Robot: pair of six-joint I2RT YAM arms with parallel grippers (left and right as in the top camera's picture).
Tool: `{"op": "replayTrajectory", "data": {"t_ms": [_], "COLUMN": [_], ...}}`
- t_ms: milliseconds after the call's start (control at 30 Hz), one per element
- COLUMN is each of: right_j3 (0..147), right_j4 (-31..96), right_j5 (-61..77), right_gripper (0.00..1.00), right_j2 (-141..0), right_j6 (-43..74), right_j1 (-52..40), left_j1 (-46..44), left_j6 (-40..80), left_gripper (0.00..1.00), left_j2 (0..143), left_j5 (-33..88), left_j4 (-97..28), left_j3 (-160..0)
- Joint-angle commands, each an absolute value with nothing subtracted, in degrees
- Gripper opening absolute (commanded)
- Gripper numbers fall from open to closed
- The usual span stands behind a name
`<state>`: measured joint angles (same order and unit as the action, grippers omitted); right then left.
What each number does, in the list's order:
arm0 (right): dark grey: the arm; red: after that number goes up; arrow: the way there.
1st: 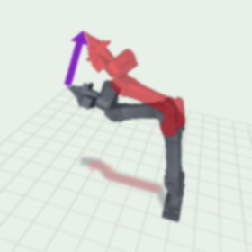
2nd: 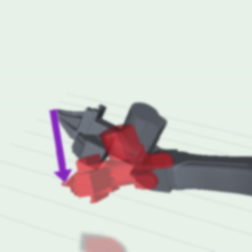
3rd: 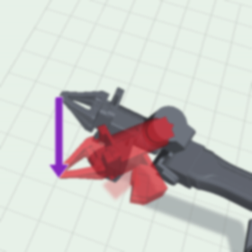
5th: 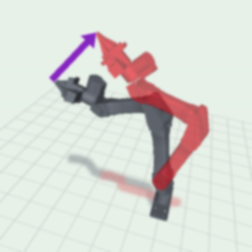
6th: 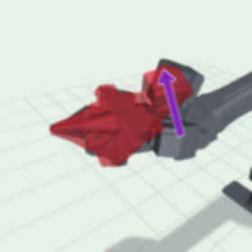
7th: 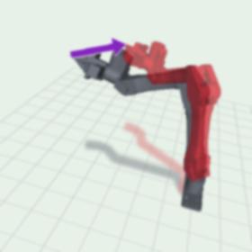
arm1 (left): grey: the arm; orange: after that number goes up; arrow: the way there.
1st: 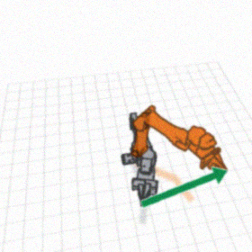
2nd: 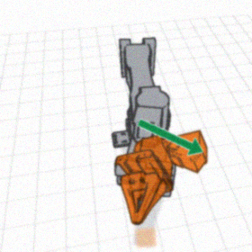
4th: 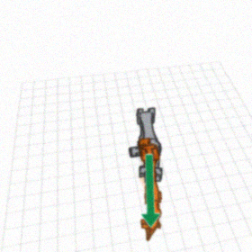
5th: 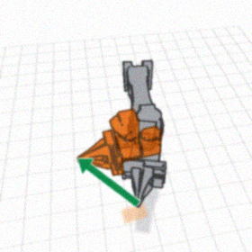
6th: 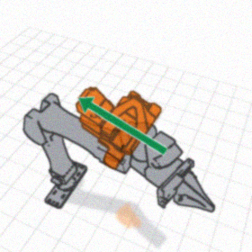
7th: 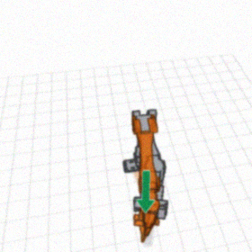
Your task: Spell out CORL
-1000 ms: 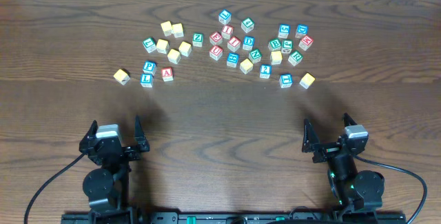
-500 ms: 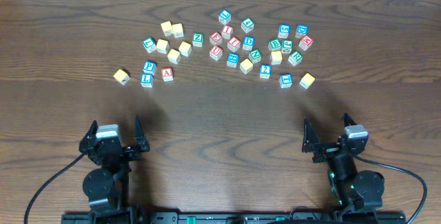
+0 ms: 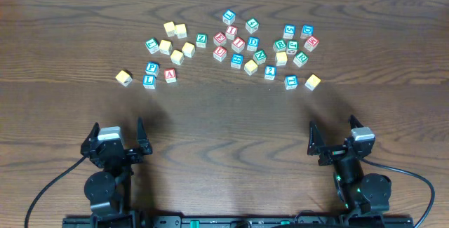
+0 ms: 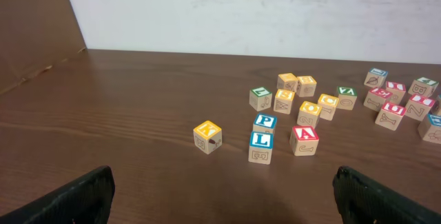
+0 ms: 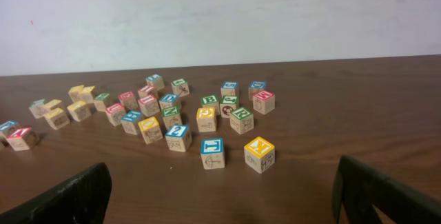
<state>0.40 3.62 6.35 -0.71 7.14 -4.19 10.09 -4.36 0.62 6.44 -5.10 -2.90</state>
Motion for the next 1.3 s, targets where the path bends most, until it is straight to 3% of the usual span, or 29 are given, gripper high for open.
{"op": "replayTrajectory", "data": {"t_ms": [0,733,1267], "right_j3": [0.3,0.3,0.3], "right_j4": [3.8,3.8,3.8], "right_j5": [6.2,6.1,6.2], "right_gripper": [0.99,0.99,0.99], "right_j2": [-0.4,-0.4,-0.4], "right_j6": [6.8,6.8,6.8], "right_j1": [-3.9,-3.9,-3.9], "left_j1": [10.2,10.2,10.2], "left_j6": [-4.7,-2.7,-2.7], "left_gripper": [1.00,1.00,1.00], "left_j2": [0.3,2.8,34.4], "left_j5": [5.9,10.0,12.1], "left_j4": [-4.8,-3.8,-4.2], "left_j3": [-1.2,-7.6,-31.8]}}
